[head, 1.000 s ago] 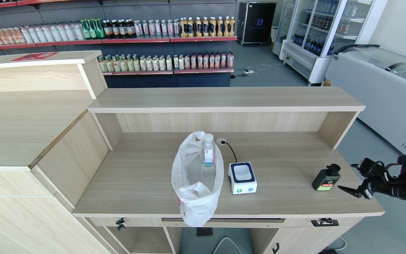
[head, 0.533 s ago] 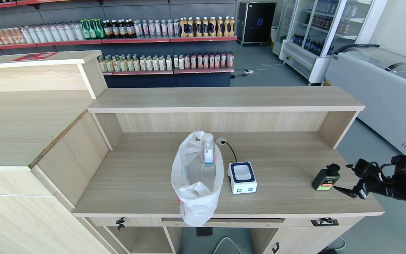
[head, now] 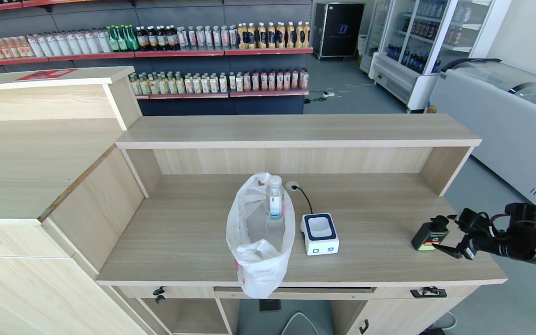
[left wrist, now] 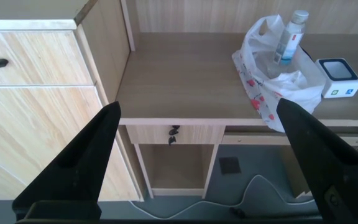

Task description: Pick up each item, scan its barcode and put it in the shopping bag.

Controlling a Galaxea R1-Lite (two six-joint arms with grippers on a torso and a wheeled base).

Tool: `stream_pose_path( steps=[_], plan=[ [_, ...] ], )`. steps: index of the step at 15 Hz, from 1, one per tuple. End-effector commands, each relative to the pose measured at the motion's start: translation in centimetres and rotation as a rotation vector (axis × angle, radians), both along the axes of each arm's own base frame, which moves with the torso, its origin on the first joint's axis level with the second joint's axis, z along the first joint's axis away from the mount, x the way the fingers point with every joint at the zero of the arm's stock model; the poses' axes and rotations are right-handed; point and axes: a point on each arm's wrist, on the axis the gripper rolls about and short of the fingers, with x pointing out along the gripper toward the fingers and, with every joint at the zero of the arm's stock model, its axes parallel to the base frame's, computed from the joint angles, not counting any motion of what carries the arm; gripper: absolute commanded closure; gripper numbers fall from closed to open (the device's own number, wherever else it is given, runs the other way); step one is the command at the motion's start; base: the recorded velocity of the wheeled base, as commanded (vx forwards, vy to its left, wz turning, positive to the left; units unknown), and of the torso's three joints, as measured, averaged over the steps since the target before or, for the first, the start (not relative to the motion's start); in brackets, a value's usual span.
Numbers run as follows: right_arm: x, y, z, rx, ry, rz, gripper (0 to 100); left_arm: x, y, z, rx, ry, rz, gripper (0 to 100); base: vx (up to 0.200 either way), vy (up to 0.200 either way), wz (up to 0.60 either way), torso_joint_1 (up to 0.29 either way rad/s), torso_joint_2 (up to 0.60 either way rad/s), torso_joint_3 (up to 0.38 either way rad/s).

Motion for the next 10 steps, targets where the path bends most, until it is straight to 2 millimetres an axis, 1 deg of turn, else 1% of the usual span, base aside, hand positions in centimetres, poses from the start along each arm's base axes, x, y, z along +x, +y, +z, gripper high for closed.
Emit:
stream_pose_path(
  steps=[1,5,10],
  plan=[
    [0.4,0.4,-0.5,0.001,0.003,0.012,0,0.0,0.0,0.0,-0.001,-0.001,0.000,0,0.000,0.000,0.00,0.000,0.00,0.000],
    [0.9,1.1,-0.9,0.002,0.007,0.031,0,0.0,0.0,0.0,-0.001,-0.001,0.000,0,0.000,0.000,0.00,0.000,0.00,0.000],
    [1.8,1.4,-1.3,-0.003,-0.002,0.042,0,0.0,0.0,0.0,-0.001,-0.001,0.000,0,0.000,0.000,0.00,0.000,0.00,0.000]
  ],
)
